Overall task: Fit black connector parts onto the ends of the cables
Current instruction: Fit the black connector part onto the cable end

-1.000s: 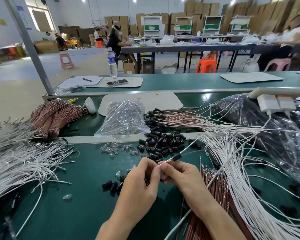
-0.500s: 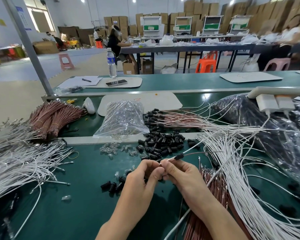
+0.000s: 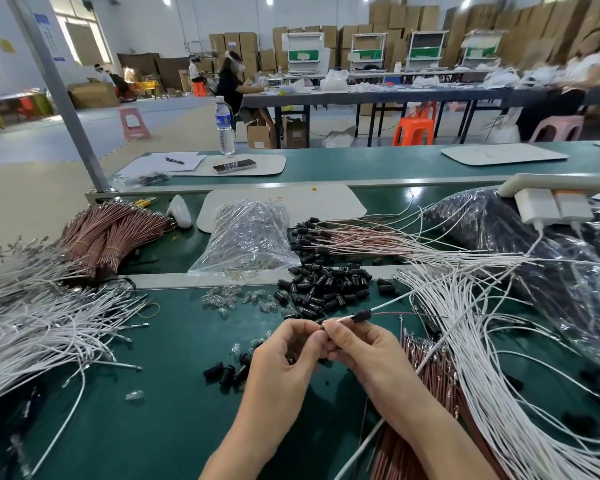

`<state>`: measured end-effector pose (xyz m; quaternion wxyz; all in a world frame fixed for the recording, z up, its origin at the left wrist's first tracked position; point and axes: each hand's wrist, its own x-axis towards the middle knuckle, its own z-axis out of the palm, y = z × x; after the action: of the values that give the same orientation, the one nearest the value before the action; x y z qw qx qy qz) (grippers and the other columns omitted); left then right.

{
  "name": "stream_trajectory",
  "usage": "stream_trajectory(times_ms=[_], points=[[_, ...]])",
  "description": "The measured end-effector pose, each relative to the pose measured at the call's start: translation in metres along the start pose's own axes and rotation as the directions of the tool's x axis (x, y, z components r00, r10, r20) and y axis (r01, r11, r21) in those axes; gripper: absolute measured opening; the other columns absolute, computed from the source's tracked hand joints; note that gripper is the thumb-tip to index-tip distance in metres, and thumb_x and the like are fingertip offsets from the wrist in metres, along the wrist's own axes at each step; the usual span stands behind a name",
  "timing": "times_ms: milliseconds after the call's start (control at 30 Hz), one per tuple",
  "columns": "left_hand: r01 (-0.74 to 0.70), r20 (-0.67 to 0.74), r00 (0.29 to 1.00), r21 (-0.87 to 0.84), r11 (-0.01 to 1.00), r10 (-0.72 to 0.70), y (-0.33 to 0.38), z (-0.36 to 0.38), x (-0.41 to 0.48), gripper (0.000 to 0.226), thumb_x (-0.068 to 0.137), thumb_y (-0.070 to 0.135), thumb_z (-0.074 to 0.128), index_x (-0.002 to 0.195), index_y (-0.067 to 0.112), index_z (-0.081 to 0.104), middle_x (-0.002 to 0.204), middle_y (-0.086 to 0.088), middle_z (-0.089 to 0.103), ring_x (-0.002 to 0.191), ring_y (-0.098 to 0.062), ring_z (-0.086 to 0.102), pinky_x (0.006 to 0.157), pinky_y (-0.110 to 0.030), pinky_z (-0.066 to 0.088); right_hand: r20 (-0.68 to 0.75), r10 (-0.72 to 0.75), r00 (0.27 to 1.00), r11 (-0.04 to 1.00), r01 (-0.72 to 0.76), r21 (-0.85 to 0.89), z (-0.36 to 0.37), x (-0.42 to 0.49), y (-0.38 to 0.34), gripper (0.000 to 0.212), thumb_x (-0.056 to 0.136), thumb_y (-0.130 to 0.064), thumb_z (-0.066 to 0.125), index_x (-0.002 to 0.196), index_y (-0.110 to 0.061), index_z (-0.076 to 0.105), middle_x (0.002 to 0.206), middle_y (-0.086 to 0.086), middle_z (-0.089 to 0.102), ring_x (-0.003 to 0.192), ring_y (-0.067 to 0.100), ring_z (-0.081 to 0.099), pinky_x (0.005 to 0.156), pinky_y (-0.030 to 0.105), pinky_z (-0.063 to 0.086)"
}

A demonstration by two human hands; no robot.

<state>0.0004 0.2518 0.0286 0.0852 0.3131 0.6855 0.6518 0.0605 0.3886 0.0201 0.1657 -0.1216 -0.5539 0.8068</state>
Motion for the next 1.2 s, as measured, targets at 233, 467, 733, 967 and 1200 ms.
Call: stream_trajectory(times_ms=[233,467,733,967,1200], points=[[-0.012,0.007,1.000,0.039,0.999,0.012,0.000,0.001,-0.001,0.008,0.095,0.033,0.063,0.095,0.039,0.068,0.083,0.010,0.074,0.073,-0.002,0.067,0.068,-0.012,0.049,-0.033,-0.034,0.999,0.998,0.032,-0.050,0.002,-0.001,-0.002,0.054,0.065,-0.060,0.087,0.094,-0.015,0.080,0.084,0.005,0.075,0.081,0.016,0.070,0.074,0.021,0.055],[0.057,-0.196,0.980,0.444,0.894,0.035,-0.014,-0.048,0.026,0.007,0.100,0.037,0.057,0.105,0.034,0.061,0.081,0.015,0.067,0.072,-0.004,0.063,0.063,-0.018,0.048,-0.087,0.004,0.996,1.000,-0.005,-0.010,0.000,-0.002,-0.004,0.042,0.066,-0.048,0.086,0.092,-0.015,0.082,0.088,0.006,0.075,0.081,0.015,0.069,0.075,0.021,0.056],[0.286,-0.221,0.948,0.908,0.306,-0.229,-0.034,-0.100,0.067,0.028,0.105,0.043,0.044,0.120,0.021,0.054,0.113,-0.003,0.056,0.105,-0.026,0.059,0.074,-0.037,0.045,-0.089,0.045,0.995,0.998,-0.041,0.054,0.001,-0.003,-0.008,0.036,0.065,-0.042,0.083,0.088,-0.013,0.082,0.084,0.006,0.074,0.076,0.013,0.067,0.070,0.019,0.056],[0.269,-0.232,0.963,0.818,0.509,-0.136,-0.017,-0.088,0.060,0.012,0.102,0.025,0.048,0.104,0.020,0.059,0.099,0.004,0.064,0.086,-0.015,0.061,0.071,-0.034,0.047,-0.083,0.079,0.993,0.986,-0.066,0.150,0.001,-0.001,-0.008,0.030,0.065,-0.036,0.083,0.083,-0.011,0.082,0.083,0.007,0.074,0.072,0.011,0.067,0.066,0.018,0.056],[0.072,-0.092,0.993,-0.018,0.997,-0.074,0.009,-0.010,0.015,0.026,0.101,0.035,0.055,0.081,0.022,0.065,0.073,-0.005,0.065,0.065,-0.011,0.057,0.061,-0.023,0.048,-0.090,0.094,0.992,0.975,-0.073,0.209,0.003,-0.001,-0.009,0.023,0.067,-0.032,0.081,0.076,-0.011,0.082,0.080,0.006,0.073,0.070,0.008,0.067,0.065,0.016,0.056]])
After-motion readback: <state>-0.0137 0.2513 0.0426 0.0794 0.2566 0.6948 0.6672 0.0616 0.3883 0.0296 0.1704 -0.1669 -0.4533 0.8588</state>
